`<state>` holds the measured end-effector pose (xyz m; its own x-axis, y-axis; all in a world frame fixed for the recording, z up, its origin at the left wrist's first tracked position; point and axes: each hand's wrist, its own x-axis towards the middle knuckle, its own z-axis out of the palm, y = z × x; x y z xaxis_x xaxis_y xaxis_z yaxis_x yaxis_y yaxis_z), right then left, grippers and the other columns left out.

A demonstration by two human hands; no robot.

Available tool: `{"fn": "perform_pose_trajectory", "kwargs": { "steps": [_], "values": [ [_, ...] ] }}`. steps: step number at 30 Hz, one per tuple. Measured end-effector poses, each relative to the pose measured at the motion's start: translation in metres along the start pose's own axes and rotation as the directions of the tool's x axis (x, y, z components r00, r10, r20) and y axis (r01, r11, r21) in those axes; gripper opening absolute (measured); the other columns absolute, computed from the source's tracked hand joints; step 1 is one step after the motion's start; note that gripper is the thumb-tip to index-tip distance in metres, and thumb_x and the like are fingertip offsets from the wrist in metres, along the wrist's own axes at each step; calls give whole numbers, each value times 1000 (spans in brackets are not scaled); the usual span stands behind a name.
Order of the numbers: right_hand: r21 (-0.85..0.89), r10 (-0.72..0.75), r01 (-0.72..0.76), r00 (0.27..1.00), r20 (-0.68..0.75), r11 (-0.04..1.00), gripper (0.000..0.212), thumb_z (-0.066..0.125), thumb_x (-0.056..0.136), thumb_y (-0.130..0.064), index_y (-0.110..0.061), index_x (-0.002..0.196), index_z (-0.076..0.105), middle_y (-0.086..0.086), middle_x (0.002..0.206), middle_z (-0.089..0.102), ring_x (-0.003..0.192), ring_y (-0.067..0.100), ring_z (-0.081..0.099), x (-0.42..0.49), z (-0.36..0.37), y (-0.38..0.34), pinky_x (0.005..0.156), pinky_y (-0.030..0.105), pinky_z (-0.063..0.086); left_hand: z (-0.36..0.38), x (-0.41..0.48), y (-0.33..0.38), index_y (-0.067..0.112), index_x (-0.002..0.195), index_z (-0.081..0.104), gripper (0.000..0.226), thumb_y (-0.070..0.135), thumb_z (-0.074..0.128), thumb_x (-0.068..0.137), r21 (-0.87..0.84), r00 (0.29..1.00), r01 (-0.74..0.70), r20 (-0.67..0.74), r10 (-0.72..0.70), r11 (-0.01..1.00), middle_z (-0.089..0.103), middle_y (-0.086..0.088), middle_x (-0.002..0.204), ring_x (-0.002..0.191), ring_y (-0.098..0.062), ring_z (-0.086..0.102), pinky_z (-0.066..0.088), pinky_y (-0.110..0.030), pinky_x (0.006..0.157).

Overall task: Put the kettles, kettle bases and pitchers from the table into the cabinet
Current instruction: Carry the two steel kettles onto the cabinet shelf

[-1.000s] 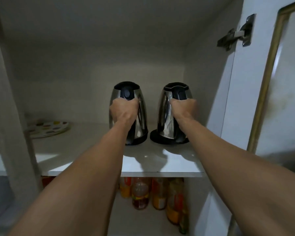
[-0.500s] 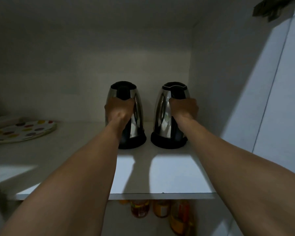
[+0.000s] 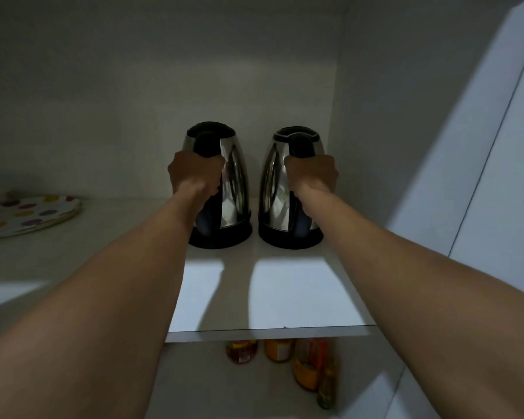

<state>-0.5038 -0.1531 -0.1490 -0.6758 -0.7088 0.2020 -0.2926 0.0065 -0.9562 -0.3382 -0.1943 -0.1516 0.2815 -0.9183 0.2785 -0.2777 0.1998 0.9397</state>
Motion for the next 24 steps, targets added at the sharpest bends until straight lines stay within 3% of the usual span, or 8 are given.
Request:
{"fn": "perform_pose_trajectory", "kwargs": {
  "steps": [6,9,14,16,20,23,24],
  "values": [
    [35,-37,36,998,48,999,13,63,82,-23,-13,75,58,2,64,62,71,26,71,-2,-3,3,65,32,59,-3,-9,3,1,83,67,24,25,64,79,-24,1000,6,-4,-6,1000,71,-14,75,58,-26,65,62,-36,64],
    [12,-54,54,998,44,998,18,62,83,-23,-20,68,52,5,76,67,72,25,71,-2,-2,13,63,31,58,-2,-11,1,3,84,66,19,21,62,83,-14,999,32,29,-32,999,70,-13,76,56,-23,64,60,-31,59],
    [-27,-98,98,995,24,995,15,66,86,-23,-17,79,54,-6,67,51,55,8,49,-5,0,34,45,18,35,0,6,2,0,82,70,24,21,61,74,-6,998,60,27,-60,998,73,-16,75,58,-28,66,63,-39,66],
    [-37,-119,118,993,-21,992,10,67,84,-22,-17,86,59,-7,67,51,61,16,53,-5,4,37,49,19,36,1,11,0,2,77,69,20,21,61,74,-10,997,60,41,-60,998,71,-14,70,54,-26,64,61,-35,60],
    [-32,-120,117,986,-117,993,21,68,83,-19,-11,103,66,1,84,59,76,17,56,-7,17,48,56,18,38,0,4,-15,4,91,70,26,26,63,79,-14,998,28,64,-27,999,71,-9,75,57,-20,66,42,-17,42],
    [-59,-83,72,977,-197,996,28,71,82,-23,-9,107,67,4,96,64,87,21,61,-17,30,70,65,23,39,-4,-20,-40,13,99,63,22,25,68,82,16,999,-28,47,28,999,64,4,83,82,-18,63,43,-19,63],
    [-82,-77,60,970,-229,995,31,73,80,-26,-9,105,68,10,101,66,93,26,62,-19,35,80,69,26,40,-4,-27,-51,15,111,63,31,27,69,83,18,998,-47,39,46,999,64,3,92,90,-18,63,42,-19,72]
  ]
}}
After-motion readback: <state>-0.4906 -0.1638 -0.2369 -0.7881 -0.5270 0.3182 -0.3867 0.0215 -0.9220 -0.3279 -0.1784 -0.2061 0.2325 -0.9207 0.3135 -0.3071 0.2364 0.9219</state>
